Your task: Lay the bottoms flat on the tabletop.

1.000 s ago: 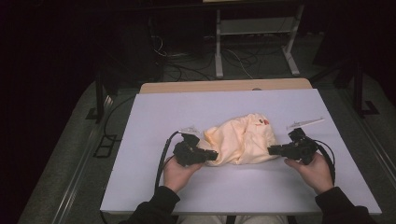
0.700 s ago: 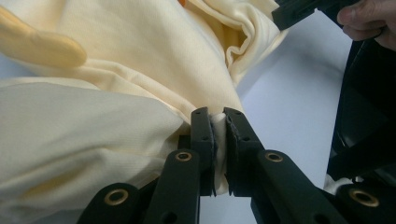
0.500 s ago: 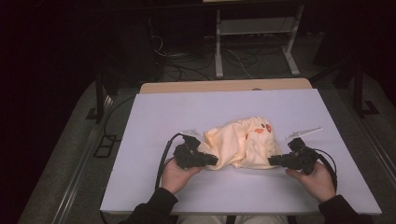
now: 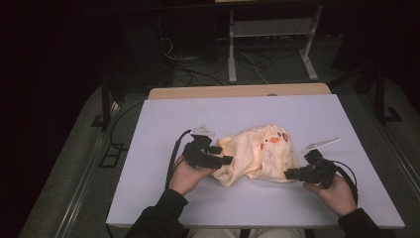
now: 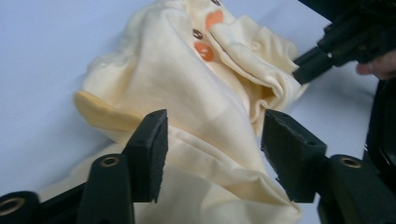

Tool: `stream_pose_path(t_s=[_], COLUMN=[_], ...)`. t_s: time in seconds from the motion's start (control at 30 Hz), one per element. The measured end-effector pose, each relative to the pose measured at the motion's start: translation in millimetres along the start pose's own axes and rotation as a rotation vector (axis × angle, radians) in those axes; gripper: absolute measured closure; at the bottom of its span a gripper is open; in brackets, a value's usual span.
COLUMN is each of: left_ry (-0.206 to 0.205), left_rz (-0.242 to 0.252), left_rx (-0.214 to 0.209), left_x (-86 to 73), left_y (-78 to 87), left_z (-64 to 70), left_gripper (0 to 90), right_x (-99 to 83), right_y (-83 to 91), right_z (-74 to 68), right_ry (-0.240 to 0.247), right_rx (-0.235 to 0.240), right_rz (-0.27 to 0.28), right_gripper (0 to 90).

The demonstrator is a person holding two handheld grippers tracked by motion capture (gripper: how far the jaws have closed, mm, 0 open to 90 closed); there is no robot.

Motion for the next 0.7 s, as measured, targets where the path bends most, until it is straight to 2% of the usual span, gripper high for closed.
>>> stream_pose_path(t_s=[0.17, 0.37, 0.6, 0.7], left_ry=[0.010, 0.026, 0.044, 0.068], left_rz=[0.018, 0.007, -0.005, -0.014], left_rx=[0.019, 0.040, 0.056, 0.059], left_x=[14.4, 29.6, 34.0, 32.2], left_y=[-2.1, -8.7, -19.7, -28.5], left_z=[-11.7, -24.8, -37.9, -46.4], left_gripper=[32.4, 30.0, 30.6, 31.4], right_x=[-1.7, -4.1, -4.2, -4.2], right_y=[0.5, 1.8, 2.3, 3.0], right_z=[-0.7, -2.8, -3.2, -3.0], right_ry=[0.013, 0.025, 0.030, 0.033], right_rx=[-0.008, -0.008, -0.005, -0.002], right_rz=[-0.004, -0.009, -0.005, -0.003], right_gripper=[81.1, 80.9, 80.3, 79.5])
Point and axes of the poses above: each handheld gripper's, and its own axes: y roughly backward along the jaws, x roughly out of its top, z roughly to its right, the point moved 8 cm from there along -y, roughly forward along the jaws, and after that the axes turned 5 degrees about x, right-handed, at the moved point
